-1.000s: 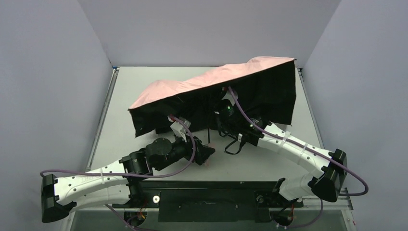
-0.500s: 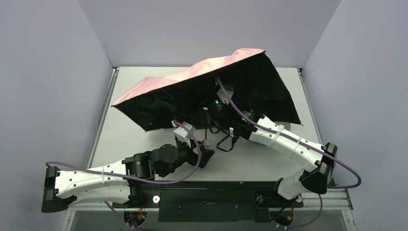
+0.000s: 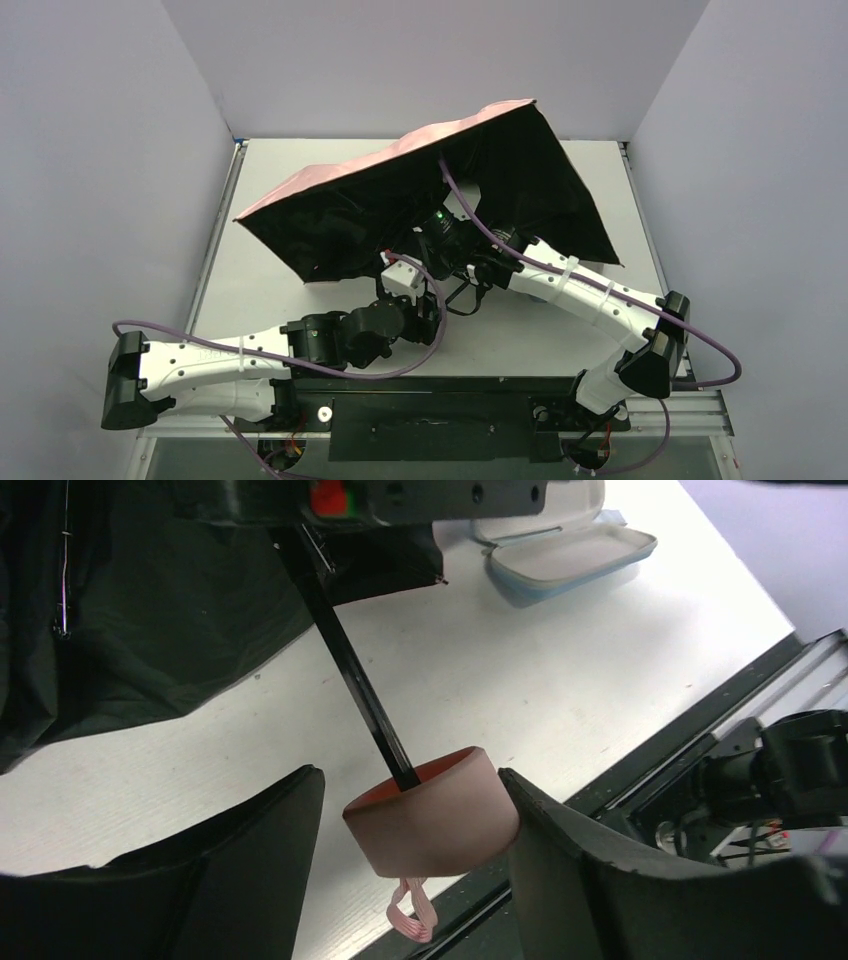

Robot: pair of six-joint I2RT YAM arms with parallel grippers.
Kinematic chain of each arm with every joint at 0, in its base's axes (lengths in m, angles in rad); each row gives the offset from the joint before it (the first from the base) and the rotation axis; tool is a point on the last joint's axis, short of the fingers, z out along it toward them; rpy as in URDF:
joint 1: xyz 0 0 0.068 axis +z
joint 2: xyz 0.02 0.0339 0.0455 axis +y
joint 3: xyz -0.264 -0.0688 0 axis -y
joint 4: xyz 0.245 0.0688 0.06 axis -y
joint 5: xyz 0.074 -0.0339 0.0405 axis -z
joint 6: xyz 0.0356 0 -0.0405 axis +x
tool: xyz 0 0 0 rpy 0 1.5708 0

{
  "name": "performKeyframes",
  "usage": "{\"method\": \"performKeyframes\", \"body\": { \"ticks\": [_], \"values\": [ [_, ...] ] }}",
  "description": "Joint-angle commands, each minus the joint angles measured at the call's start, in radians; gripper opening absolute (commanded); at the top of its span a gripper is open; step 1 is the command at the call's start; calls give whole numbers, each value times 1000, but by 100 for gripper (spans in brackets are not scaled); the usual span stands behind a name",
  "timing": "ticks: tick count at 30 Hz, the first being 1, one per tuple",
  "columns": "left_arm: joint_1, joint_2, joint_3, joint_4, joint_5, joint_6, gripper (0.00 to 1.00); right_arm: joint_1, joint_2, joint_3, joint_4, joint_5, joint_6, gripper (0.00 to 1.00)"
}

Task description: Put away the umbrella

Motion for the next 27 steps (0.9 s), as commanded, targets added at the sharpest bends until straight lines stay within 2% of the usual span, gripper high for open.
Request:
{"method": "performKeyframes", "body": {
  "ticks": [1, 3, 4, 5, 6, 7, 8, 9, 16, 19, 24, 27],
  "values": [
    [-25, 44, 87, -60, -86, 11, 58, 6, 7, 57, 11, 18, 11, 0],
    [-31, 60, 106, -87, -118, 5, 48, 6, 8, 57, 7, 14, 16, 0],
    [-33, 63, 111, -95, -128, 3, 39, 6, 8, 57, 6, 12, 17, 0],
    [-37, 69, 118, -109, -150, -2, 33, 7, 7, 56, 5, 10, 17, 0],
    [-39, 71, 120, -113, -160, -5, 22, 8, 6, 55, 4, 9, 17, 0],
    [-42, 72, 122, -118, -180, -10, 17, 9, 6, 51, 4, 6, 18, 0],
    [-43, 73, 123, -119, -187, -14, 5, 11, 6, 50, 3, 5, 18, 0],
    [-44, 73, 125, -117, -202, -17, 0, 14, 7, 46, 4, 1, 19, 0],
    [-42, 56, 111, -94, -286, -17, 0, 24, -27, 10, -1, 6, 39, 0],
    [-35, 29, 84, -46, -314, 20, 0, 24, -39, 1, 10, -58, 25, 0],
    [-4, -6, 32, 76, -303, 108, 0, 33, -54, -41, 52, -200, 18, 0],
    [31, -14, 12, 121, -282, 136, 0, 43, -65, -63, 67, -235, 21, 0]
  ]
}}
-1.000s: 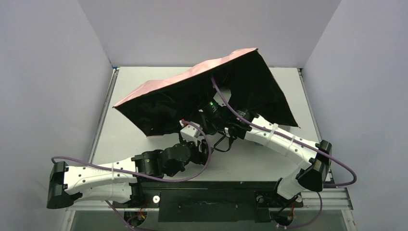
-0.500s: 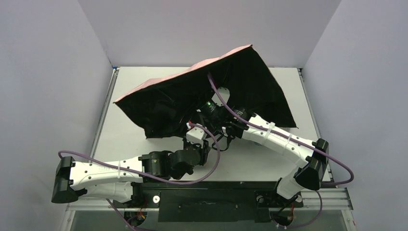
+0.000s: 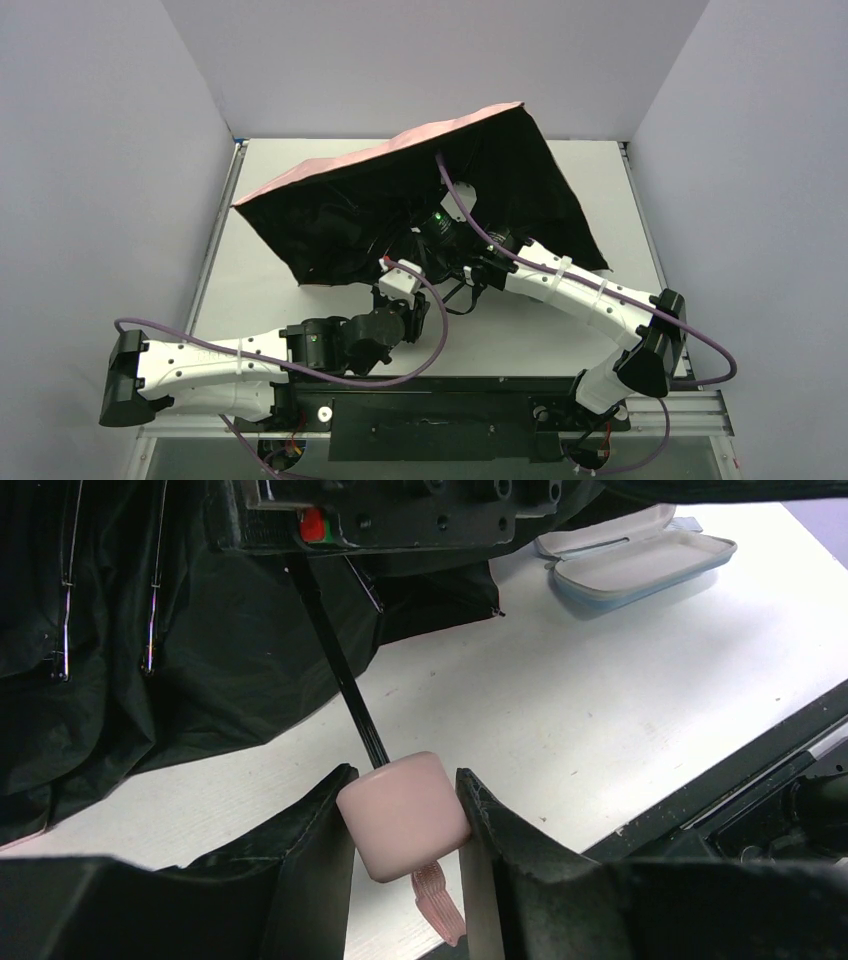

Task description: Put away the umbrella

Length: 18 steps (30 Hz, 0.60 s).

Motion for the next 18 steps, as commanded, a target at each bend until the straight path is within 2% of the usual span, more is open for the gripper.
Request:
{"method": "performKeyframes", "body": {
  "ticks": [1, 6, 8, 10, 11, 12, 13, 15, 18],
  "values": [
    [97, -32, -11, 188, -89, 74, 0, 47, -82, -34, -12, -192, -11, 0],
    [166, -25, -36, 283, -63, 107, 0, 57, -109, -39, -10, -204, -5, 0],
    [186, -20, -40, 323, -62, 121, 0, 57, -106, -33, -11, -233, -10, 8],
    [193, -12, -32, 336, -65, 144, 0, 57, -103, -18, -16, -243, -28, 26],
    [194, -11, -30, 338, -67, 149, 0, 55, -104, -14, -19, -241, -39, 43],
    [195, -11, -28, 338, -68, 159, 0, 55, -109, -9, -28, -233, -44, 51],
    [195, -13, -30, 338, -70, 161, 0, 51, -113, -5, -32, -227, -56, 66],
    [196, -22, -44, 331, -72, 159, 0, 41, -129, 9, -53, -208, -79, 79],
    [203, -44, -70, 321, -69, 137, 0, 26, -154, 60, -81, -246, -165, 84]
  ]
}}
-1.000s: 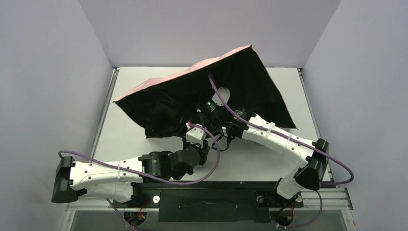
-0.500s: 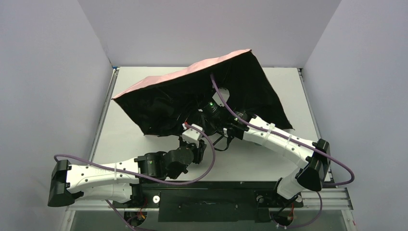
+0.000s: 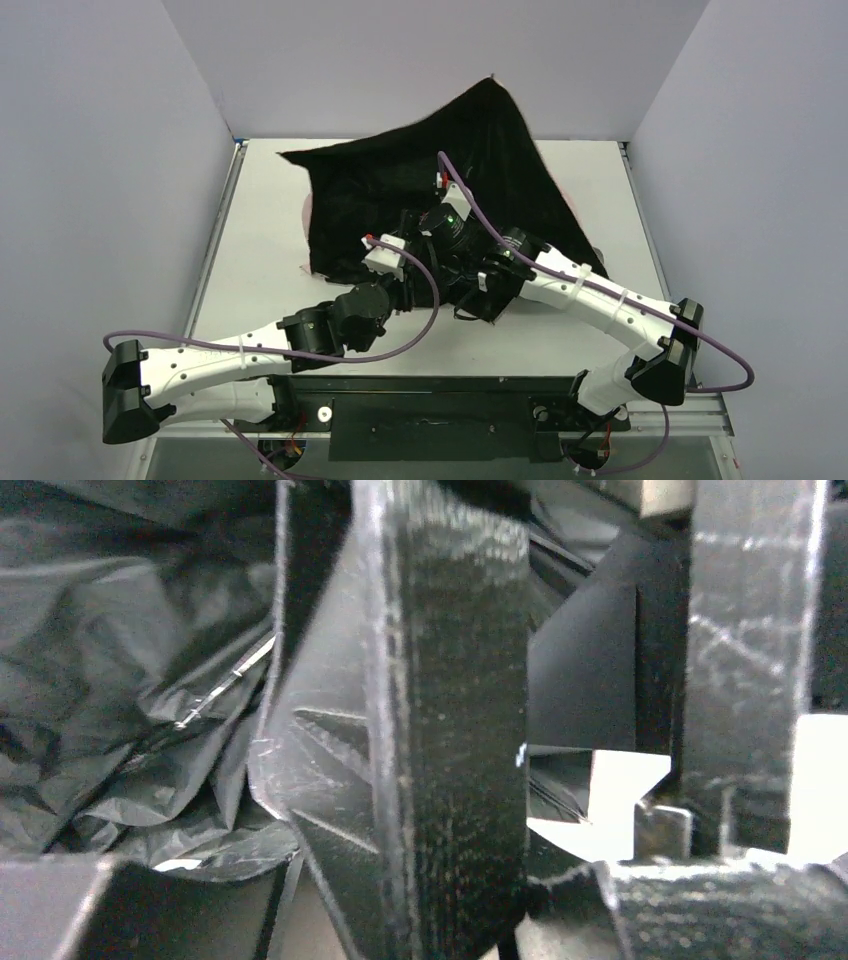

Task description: Put away the umbrella

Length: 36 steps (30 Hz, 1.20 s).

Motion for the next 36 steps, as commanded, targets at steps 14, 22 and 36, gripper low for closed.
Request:
{"method": "performKeyframes", "body": {
  "ticks": [14, 22, 36],
  "values": [
    [43, -140, -225, 101, -45, -135, 0, -125, -354, 213, -154, 139, -366, 81],
    [38, -264, -429, 149, -12, -261, 0, -305, -454, -23, -78, 550, -340, 74],
    [13, -358, -659, 118, -23, -457, 0, -784, -139, -167, 204, -5, -392, 60]
  ]
}}
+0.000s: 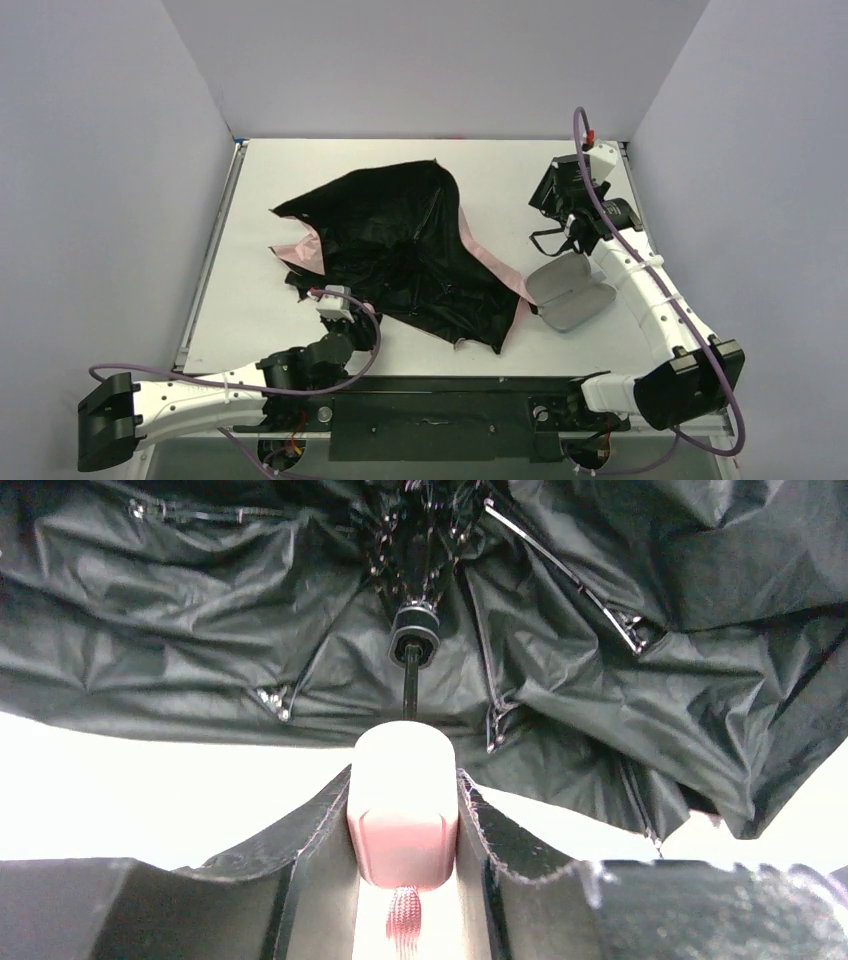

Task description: Put away the umbrella

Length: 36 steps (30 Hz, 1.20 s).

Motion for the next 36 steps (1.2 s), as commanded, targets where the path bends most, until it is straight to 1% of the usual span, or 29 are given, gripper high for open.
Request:
{"method": "performKeyframes", "body": {
  "ticks": [1, 2, 3, 4, 6, 10, 12, 14, 20, 22, 25, 27, 28, 29, 30, 31, 32, 33, 34, 36],
  "values": [
    [-5, -8, -58, -15, -6, -94, 0, -95, 75, 15, 226, -282, -52, 59],
    [-5, -7, -68, -16, -10, -105, 0, -104, 103, 36, 246, -403, -50, 58],
    [-5, -5, -72, -14, -19, -120, 0, -107, 155, 45, 259, -453, -50, 57],
    [-6, -2, -83, -9, -22, -124, 0, -105, 182, 62, 293, -546, -48, 56],
    [-7, 6, -94, 24, -26, -131, 0, -86, 254, 88, 346, -637, -41, 55],
    [-10, 44, -87, 36, -46, -136, 0, -40, 428, 172, 401, -757, -23, 55],
    [-13, 67, -79, 48, -52, -131, 0, -13, 493, 198, 437, -799, -20, 55],
    [-18, 87, -80, 69, -55, -123, 0, 35, 560, 227, 452, -807, -34, 54],
    [-24, 124, -114, 162, -52, -115, 0, 131, 751, 316, 497, -862, -48, 49],
    [-24, 129, -121, 171, -51, -113, 0, 153, 796, 338, 527, -868, -49, 47],
    [-26, 128, -126, 175, -48, -109, 0, 169, 861, 355, 614, -905, -17, 44],
    [-26, 127, -130, 182, -41, -106, 0, 182, 899, 372, 661, -943, 15, 39],
    [-26, 125, -135, 185, -39, -106, 0, 186, 912, 376, 675, -955, 35, 32],
    [-26, 126, -137, 189, -38, -106, 0, 193, 938, 393, 691, -973, 48, 27],
    [-26, 127, -140, 192, -39, -106, 0, 196, 949, 400, 695, -980, 53, 19],
    [-26, 127, -142, 196, -40, -107, 0, 202, 966, 409, 695, -988, 59, 15],
    [-26, 129, -142, 197, -41, -107, 0, 206, 972, 409, 693, -990, 61, 9],
    [-27, 130, -142, 199, -43, -105, 0, 213, 977, 397, 703, -1001, 71, 6],
    [-26, 132, -142, 202, -44, -104, 0, 216, 978, 375, 737, -1021, 78, 0],
    [-25, 139, -144, 209, -48, -103, 0, 228, 975, 329, 778, -1045, 91, 0]
  ]
}}
